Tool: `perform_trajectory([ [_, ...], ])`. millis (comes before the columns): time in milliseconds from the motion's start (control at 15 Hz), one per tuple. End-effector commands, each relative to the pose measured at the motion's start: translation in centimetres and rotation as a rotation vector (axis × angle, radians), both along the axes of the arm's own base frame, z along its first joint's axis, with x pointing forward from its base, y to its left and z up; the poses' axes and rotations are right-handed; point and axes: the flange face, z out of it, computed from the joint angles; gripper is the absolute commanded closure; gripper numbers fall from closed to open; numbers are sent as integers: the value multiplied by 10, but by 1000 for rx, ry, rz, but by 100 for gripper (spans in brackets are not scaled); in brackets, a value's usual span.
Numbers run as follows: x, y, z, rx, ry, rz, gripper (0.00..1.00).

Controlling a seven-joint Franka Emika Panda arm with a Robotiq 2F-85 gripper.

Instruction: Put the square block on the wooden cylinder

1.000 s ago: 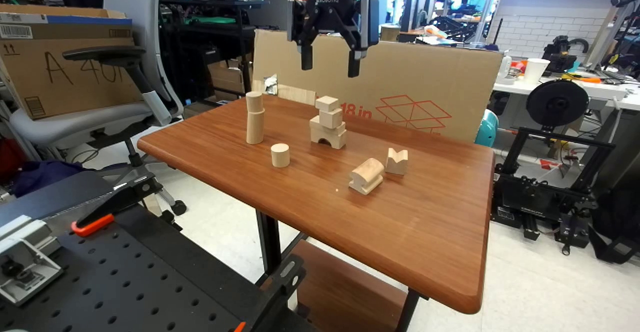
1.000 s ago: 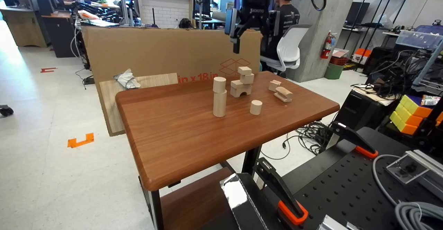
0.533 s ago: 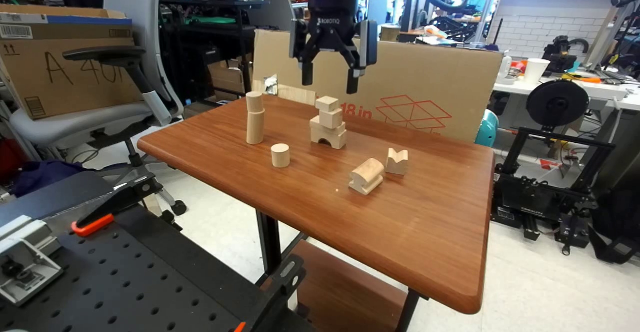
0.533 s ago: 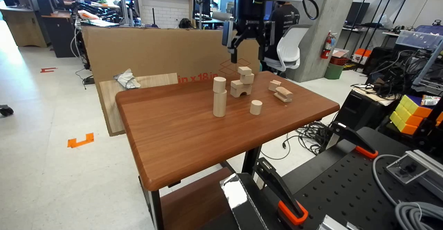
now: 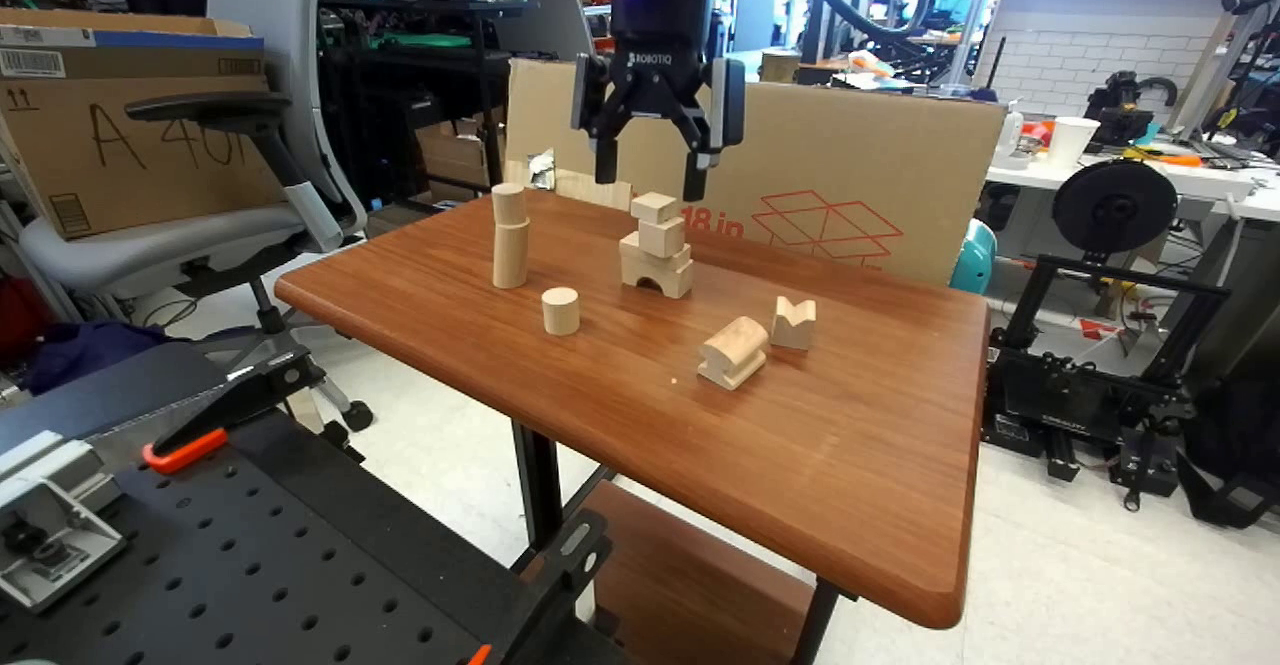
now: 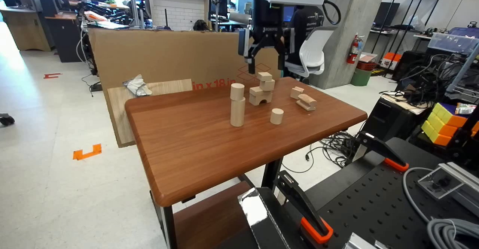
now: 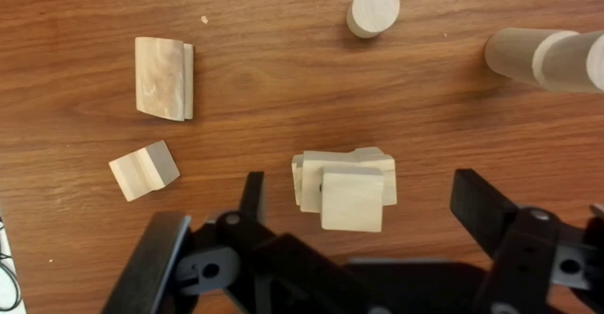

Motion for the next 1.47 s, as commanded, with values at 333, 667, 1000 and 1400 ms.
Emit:
perform_trajectory([
  [333,17,3,-14,-5,39,-29,0],
  [667,19,8,-10,10,36,-11,42],
  [1000,22,8,0,25,24,-7,80],
  [1400,13,14,32,47,3,3,88],
])
